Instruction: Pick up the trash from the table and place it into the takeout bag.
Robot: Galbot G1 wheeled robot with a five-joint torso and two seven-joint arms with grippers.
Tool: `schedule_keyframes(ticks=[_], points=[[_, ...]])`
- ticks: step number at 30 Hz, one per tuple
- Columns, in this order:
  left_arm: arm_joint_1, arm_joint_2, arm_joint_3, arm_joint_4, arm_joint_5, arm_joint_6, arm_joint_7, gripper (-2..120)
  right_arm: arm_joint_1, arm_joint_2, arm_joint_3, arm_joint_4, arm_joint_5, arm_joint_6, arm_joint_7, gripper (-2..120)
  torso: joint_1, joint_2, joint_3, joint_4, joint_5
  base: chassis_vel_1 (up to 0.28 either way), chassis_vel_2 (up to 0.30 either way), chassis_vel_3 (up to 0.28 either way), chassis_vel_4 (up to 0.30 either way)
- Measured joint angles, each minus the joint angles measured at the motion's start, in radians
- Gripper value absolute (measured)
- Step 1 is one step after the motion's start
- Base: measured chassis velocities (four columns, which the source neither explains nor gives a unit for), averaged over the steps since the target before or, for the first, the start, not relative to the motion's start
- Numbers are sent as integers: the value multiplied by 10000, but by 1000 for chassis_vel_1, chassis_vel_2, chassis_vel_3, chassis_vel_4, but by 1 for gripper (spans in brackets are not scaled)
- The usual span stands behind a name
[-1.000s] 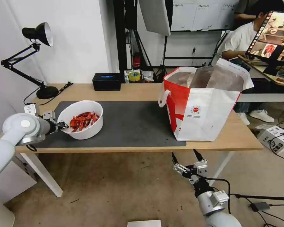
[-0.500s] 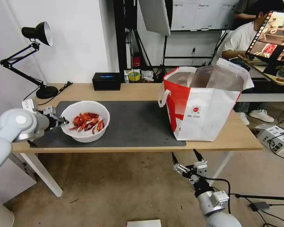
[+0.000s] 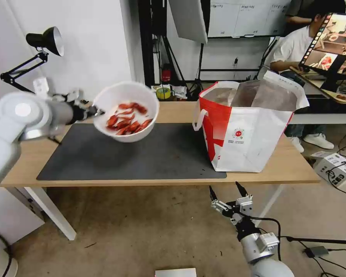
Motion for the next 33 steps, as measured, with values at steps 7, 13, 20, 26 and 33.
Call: schedule_keyframes(ticks=[7,13,20,26,33], points=[[-1680,-1514,1329,567,-84,-25,-427,0,0,0,0,0,0,0,-1,100,0,0,1,-1,-1,0,0,0,0],[-3003,-2861,1934,1382,-127,-120,-775,0,0,0,0,0,0,0,-1,100,1,-1,0,-2,0,0,0,0,0],[-4299,-4412,2356,2639,-117,-329,-931,0,1,0,0,0,0,0,0,100,-1,1,0,-1,2,0,0,0,0],[-4573,-5250,2634,3339,173,-475,-1027,0,0,0,0,0,0,0,0,100,-1,1,0,0,-1,0,0,0,0],[-4647,-6504,3135,4304,1708,-1344,-641,0,0,0,0,-1,0,0,0,100,-1,1,0,1,-1,0,0,0,0]])
